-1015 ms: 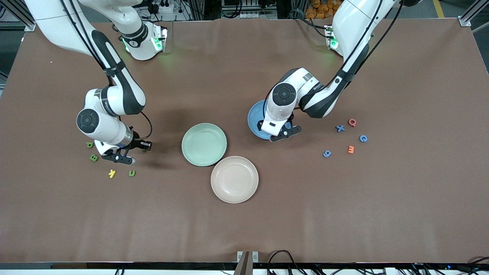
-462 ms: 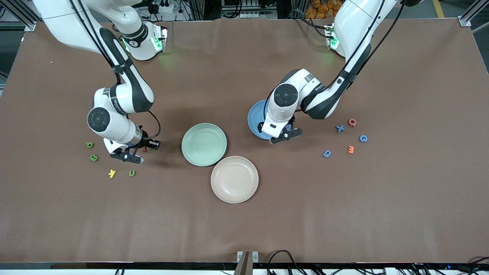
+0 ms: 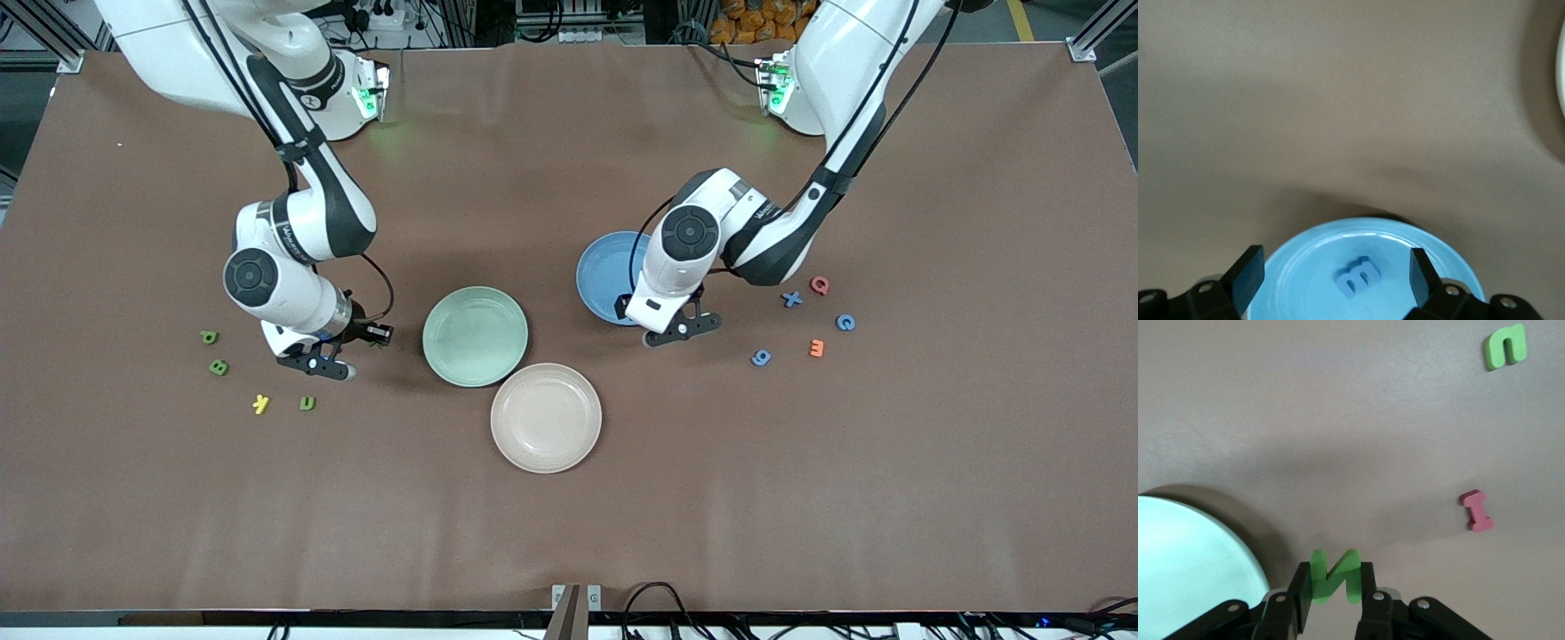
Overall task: Sort letters by color into matching plates
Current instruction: 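Drop the N onto the green plate while the left gripper withdraws, then move the left gripper over the blue 6 while the right gripper reaches green n, then grasp the blue 6 with the left gripper while the right gripper grasps the n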
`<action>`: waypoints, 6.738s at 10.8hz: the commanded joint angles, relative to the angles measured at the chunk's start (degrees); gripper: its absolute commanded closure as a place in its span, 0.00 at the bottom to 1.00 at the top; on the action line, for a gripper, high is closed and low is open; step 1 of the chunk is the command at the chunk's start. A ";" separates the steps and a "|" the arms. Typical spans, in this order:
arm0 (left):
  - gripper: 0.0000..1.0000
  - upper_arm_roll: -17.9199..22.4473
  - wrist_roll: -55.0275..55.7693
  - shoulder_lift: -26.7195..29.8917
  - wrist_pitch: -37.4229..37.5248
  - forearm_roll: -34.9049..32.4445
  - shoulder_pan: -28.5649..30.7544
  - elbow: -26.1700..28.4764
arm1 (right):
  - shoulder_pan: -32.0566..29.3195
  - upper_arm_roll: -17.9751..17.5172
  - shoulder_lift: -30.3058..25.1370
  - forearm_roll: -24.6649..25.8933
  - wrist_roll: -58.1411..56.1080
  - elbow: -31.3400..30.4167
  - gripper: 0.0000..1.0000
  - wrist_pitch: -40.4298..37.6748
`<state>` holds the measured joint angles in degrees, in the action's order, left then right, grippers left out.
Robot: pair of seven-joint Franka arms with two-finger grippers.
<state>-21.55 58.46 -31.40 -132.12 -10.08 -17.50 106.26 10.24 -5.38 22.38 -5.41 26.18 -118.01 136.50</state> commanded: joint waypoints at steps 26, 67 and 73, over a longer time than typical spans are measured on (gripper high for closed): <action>0.00 -0.51 -46.57 2.92 -2.69 -11.80 17.84 5.61 | 11.47 0.90 7.41 -2.33 18.74 11.22 0.00 -0.97; 0.38 -3.23 -61.36 -1.39 -14.93 -14.70 25.32 11.33 | -6.11 7.84 14.80 4.18 -30.66 12.54 0.00 8.26; 0.77 -3.23 -61.36 -1.83 -14.93 -14.70 25.32 11.16 | -6.02 7.84 15.32 4.09 -30.39 12.54 0.14 9.23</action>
<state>-24.58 -2.80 -32.39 -146.25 -22.90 7.39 117.99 4.99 3.04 36.61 -2.01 -4.01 -106.87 145.50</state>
